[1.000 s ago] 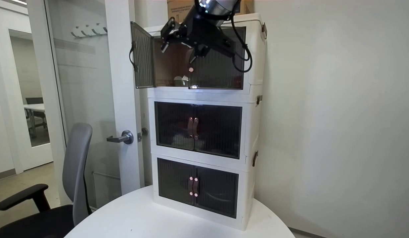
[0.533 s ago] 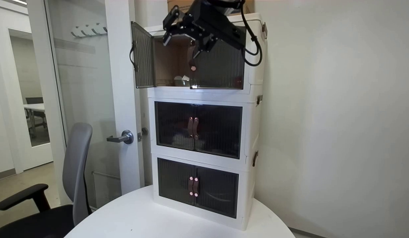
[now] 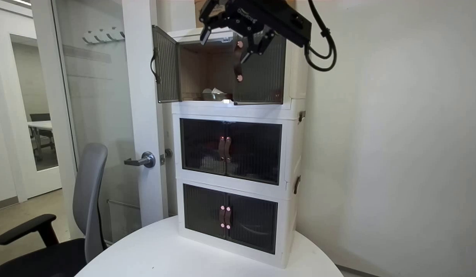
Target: Open the doors of the top shelf
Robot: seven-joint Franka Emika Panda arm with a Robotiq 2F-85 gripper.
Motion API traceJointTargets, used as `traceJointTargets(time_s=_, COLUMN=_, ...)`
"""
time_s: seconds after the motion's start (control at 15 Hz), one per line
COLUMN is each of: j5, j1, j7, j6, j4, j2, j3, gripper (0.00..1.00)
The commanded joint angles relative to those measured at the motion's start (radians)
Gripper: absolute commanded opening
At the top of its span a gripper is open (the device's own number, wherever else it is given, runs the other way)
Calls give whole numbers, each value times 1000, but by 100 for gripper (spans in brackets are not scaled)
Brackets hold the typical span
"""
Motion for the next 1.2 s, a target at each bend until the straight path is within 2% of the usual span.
traceJointTargets(time_s=0.0, j5=30, j1=-32, j7=65, j6=94, j4=-230, j2=-172, j3=-34, gripper=100)
traceJointTargets(time_s=0.13, j5=22, j1=-28, j7=120, j6=206, j4=-294, j2=-221, j3=-42, gripper=100)
traceJointTargets(time_s=0.2, j5=32, j1=72, j7=144, j6=246, j4=-302, j2=-234, j3=-155, gripper=100)
traceJointTargets(time_s=0.53, j5=-86, j1=248, j7=342, j6=540, j4=-378, j2=-301, j3=-256, gripper=100)
traceJointTargets(time_s=0.67, j5=-191, j1=300, j7=470, j6=640, j4=-378, j2=-301, j3=-266, gripper=100)
traceJointTargets(time_s=0.73, j5=-269, j1=274, j7=561, j6=661, j4=-374, j2=-293, j3=-216, gripper=100)
traceJointTargets(time_s=0.8, j5=-339, j1=333, j7=638, j6=662, j4=-361, j2=-286, j3=-265, gripper=100)
traceJointTargets(time_s=1.13, j5=-694, j1=381, j7=1031, j6=670, j4=-284, j2=-294, j3=-279, gripper=100)
